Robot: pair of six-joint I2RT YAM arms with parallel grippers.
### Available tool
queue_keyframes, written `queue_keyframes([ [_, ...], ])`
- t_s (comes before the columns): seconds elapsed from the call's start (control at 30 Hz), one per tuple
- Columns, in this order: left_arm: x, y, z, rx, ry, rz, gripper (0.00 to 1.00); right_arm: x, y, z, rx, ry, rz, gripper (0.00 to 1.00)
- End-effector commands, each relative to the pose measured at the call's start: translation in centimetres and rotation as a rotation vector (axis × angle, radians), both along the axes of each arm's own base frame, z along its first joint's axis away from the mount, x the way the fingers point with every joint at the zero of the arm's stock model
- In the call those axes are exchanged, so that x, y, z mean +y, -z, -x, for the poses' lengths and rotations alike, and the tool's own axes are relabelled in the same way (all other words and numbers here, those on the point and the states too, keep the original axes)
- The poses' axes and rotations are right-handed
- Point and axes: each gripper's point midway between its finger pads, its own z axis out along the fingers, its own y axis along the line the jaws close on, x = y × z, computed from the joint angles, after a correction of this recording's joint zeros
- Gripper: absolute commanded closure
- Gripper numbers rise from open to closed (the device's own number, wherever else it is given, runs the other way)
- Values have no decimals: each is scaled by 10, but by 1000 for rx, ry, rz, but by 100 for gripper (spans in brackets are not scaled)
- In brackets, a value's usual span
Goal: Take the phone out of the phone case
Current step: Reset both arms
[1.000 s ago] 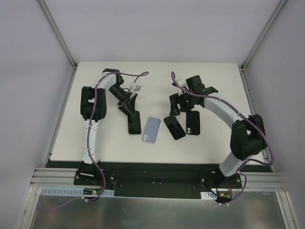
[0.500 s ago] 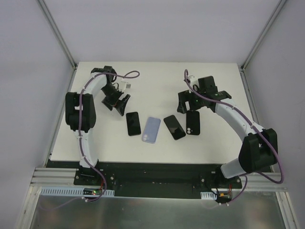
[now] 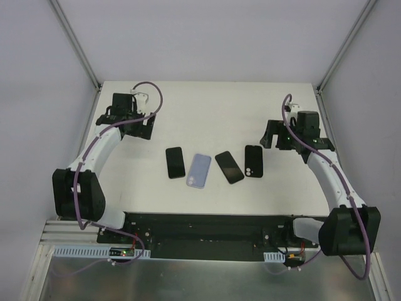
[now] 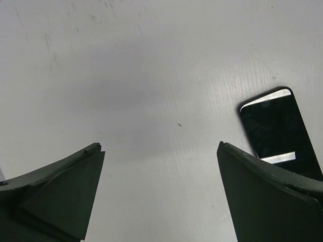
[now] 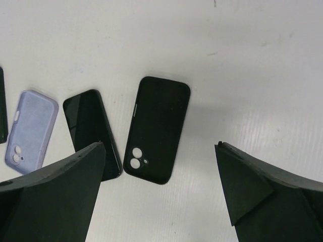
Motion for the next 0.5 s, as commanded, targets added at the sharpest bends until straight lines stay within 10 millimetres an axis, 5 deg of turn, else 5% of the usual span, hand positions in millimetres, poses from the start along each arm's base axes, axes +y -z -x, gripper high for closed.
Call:
queue_keyframes([
  [0.0,-1,-31,-1,-182,-73,87,1,-17,-17,12,-123,67,23,1],
  [0.23,-18,-57,31,-344,-19,210,1,-29,-39,41,-263,123,32,1],
  [0.47,-20,-70,49,-422,-9,241,1,-38,-40,57,-324,149,56,1],
])
